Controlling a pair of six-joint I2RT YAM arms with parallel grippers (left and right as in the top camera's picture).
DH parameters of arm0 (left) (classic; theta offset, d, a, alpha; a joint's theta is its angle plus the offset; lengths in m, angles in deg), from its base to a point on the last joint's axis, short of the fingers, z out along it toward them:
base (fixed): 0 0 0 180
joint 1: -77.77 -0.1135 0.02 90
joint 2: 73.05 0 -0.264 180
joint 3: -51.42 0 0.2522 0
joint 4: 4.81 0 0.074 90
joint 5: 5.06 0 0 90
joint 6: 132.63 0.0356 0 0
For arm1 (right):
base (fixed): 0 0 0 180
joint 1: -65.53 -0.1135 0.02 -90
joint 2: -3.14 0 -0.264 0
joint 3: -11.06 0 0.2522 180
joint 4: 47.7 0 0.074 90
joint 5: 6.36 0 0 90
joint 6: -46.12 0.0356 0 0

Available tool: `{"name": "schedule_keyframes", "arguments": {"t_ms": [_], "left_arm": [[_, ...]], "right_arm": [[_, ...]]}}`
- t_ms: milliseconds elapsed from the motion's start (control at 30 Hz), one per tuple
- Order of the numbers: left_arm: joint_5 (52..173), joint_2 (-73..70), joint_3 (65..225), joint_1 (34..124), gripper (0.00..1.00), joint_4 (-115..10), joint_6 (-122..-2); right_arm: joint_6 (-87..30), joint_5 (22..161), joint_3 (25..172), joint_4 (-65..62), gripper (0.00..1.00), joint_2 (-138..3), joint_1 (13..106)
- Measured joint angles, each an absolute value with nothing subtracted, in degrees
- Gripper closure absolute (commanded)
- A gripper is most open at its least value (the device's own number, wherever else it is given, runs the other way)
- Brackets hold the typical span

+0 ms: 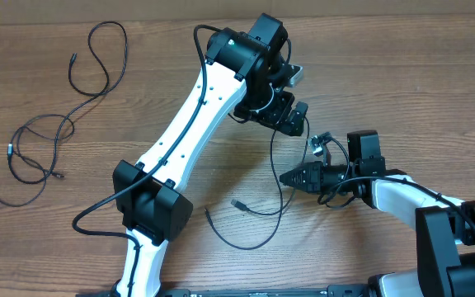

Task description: Untangle cables

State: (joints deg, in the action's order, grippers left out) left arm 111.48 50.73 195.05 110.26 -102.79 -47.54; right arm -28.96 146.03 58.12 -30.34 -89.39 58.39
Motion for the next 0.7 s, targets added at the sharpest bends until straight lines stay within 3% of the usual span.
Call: {"name": "schedule_keyframes", "arguments": {"t_ms": [467,700], "left_arm": [[125.5,50.7,195.0,106.7,0.04,-97.9,-60.8],[130.1,51.5,195.0,105.7,0.07,-97.5,-63.7]], "right_arm": [[-28.9,156.5,58.1,-36.9,0.96,-89.4,58.4],[-26.9,166.4,58.1,-48.5,0.96,-89.4,58.4]]}}
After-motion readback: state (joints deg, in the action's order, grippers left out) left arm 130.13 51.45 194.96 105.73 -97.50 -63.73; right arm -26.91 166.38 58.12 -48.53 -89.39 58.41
